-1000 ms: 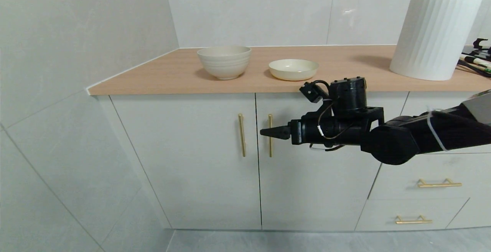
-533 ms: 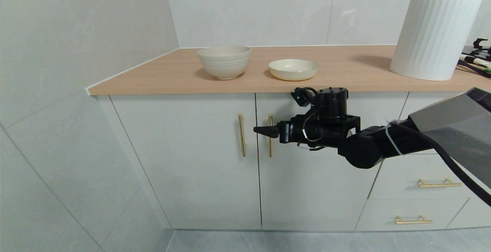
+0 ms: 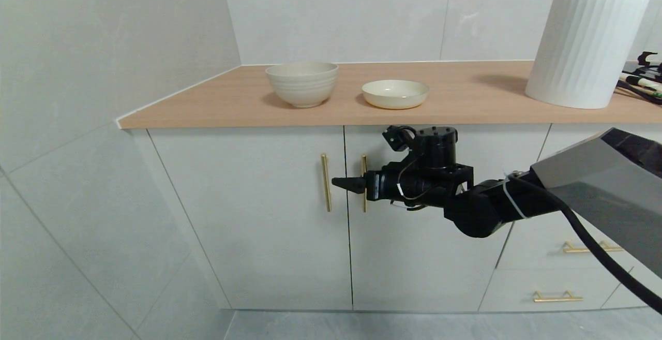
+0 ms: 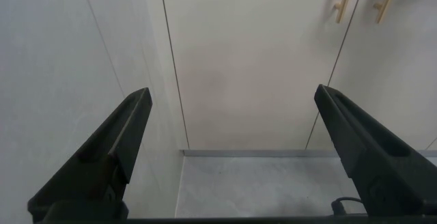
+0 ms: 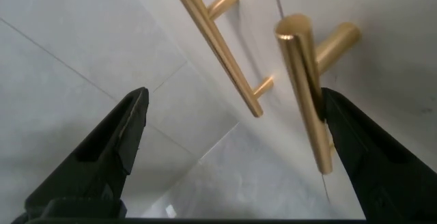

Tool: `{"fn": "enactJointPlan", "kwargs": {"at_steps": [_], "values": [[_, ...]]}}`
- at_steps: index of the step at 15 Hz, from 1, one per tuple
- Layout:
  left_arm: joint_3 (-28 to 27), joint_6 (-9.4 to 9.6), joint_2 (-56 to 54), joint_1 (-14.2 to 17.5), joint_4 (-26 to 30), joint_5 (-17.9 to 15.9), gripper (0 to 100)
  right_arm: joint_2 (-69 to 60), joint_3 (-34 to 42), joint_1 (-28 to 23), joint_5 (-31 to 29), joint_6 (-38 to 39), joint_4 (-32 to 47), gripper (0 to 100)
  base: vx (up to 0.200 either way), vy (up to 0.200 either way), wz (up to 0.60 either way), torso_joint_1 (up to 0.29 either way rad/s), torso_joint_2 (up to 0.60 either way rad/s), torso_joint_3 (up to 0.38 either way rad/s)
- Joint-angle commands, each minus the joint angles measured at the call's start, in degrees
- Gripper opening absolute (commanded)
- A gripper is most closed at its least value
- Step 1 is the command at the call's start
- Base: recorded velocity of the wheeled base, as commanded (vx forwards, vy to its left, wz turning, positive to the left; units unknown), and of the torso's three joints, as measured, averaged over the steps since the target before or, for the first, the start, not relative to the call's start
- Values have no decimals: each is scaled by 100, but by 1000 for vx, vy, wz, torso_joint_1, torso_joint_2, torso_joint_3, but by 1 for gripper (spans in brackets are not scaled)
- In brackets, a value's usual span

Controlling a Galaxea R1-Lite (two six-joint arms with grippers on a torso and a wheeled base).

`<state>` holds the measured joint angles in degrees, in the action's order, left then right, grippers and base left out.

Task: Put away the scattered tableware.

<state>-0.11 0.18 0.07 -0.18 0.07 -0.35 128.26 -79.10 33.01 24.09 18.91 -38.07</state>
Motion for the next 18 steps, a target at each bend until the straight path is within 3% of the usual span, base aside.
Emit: {"fn": "enactJointPlan", "kwargs": {"at_steps": [1, 10, 18], "values": [[2, -1, 1, 1, 1, 0, 100, 33, 35, 21, 8, 34, -60, 100, 0, 0, 0, 0, 0, 0], [2, -1, 1, 1, 1, 0, 100, -670, 862, 170, 606, 298, -104, 100, 0, 0, 0, 0, 0, 0], [2, -1, 1, 1, 1, 0, 100, -2543, 3200, 381, 1678, 254, -122, 100, 0, 0, 0, 0, 0, 0]]}}
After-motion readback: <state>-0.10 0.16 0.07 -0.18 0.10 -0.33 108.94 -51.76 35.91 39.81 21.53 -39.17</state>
